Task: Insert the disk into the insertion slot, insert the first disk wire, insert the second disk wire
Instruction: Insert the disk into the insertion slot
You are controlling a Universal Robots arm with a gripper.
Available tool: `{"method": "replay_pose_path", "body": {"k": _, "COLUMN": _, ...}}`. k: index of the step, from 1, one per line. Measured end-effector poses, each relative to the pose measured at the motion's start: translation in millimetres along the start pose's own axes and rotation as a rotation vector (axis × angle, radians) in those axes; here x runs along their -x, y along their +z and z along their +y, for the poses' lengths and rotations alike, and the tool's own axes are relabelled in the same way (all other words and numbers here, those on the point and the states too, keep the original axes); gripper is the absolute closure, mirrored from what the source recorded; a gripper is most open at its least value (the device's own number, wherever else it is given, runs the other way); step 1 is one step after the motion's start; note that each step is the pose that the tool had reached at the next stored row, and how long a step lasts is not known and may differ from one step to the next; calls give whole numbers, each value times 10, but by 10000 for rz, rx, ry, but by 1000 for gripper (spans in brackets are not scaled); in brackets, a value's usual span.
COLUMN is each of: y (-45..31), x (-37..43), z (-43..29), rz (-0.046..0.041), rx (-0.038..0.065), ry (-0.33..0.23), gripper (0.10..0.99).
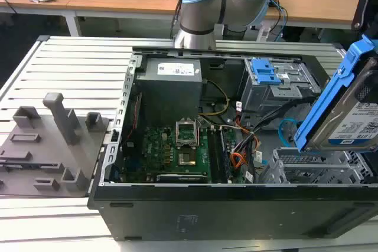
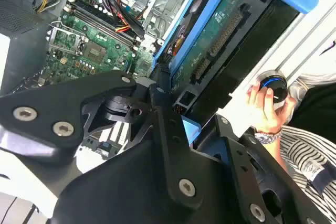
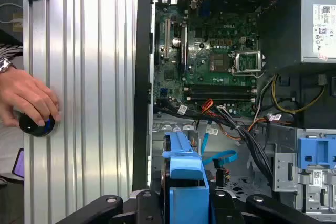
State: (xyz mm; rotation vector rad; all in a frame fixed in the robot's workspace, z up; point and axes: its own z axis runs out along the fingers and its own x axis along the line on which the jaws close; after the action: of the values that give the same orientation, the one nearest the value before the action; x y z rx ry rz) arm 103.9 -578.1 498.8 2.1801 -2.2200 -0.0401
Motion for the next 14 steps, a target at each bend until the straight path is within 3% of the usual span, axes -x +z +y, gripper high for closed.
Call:
{"method": "replay_pose_path", "body": {"k": 5, "y": 100, "x": 0, "z": -4, "rz": 0, "rx": 0, "ry": 1, "gripper": 722}}
{"method": "replay_pose_path", "body": {"k": 14, "y": 186, "x": 0, "z": -7, "rz": 2, "rx": 0, "ry": 0, "gripper": 722}}
